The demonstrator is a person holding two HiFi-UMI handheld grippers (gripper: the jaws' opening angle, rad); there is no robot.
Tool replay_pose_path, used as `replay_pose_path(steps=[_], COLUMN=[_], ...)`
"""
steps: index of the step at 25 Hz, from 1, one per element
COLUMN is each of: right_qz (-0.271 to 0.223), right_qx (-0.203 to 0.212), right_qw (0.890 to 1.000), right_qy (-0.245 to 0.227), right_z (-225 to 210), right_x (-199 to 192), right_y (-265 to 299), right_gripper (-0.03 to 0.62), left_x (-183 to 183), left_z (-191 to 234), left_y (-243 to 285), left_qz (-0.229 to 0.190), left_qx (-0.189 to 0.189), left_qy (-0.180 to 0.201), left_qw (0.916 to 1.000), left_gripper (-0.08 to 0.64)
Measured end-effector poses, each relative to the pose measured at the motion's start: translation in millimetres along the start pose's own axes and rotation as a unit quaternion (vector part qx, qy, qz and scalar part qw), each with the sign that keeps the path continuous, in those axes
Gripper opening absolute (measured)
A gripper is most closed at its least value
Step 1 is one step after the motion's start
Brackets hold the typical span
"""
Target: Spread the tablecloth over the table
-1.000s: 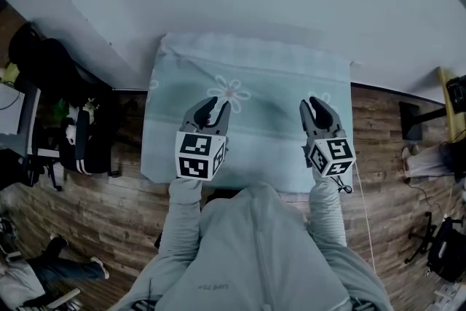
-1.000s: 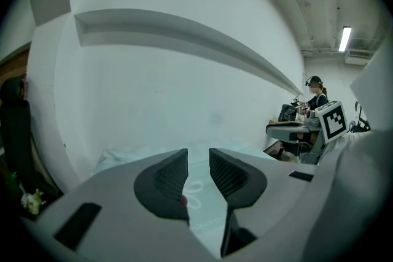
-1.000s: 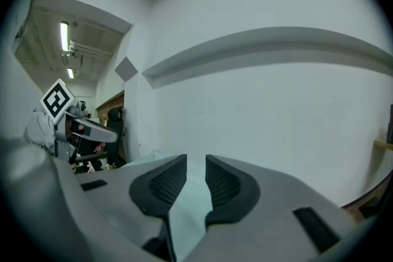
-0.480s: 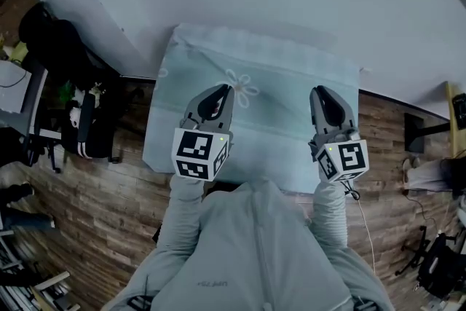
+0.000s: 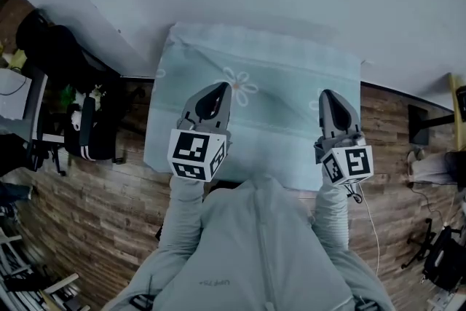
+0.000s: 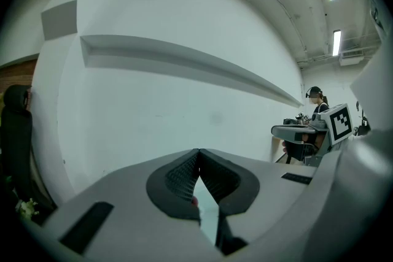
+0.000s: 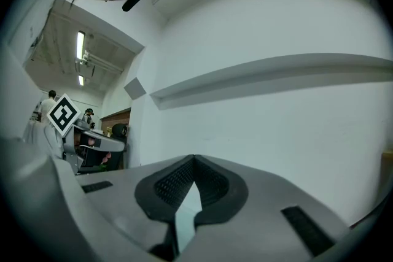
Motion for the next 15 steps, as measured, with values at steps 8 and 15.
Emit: replay_pose_path(steps=[8,15], right_qz=[0.006,0.012], right_qx=[-0.02,-0.021], right_qw=[1.0,1.0], right_qy=[-0.002,-0.013], right_z=[-9,-10], right_x=[-4,-3], right_y=[-4,0], right_gripper=[0.021,0.021], left_x=[1,1], left_z=[4,8], left_y=[11,13], left_qz=[0.004,0.002], left_qx=[-0.002,0.001], left_qy=[0.006,0.009], left_qw=[1.0,1.0], left_gripper=[0.025,0.025])
Point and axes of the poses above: the fingertips, and each gripper's own axes: y forward along the fingers, z to its left, x out of its top, the point moved 6 cm from there along -y, backward along the fingers, and after that the axes turned 9 degrees about x, right-handed, at the moved point
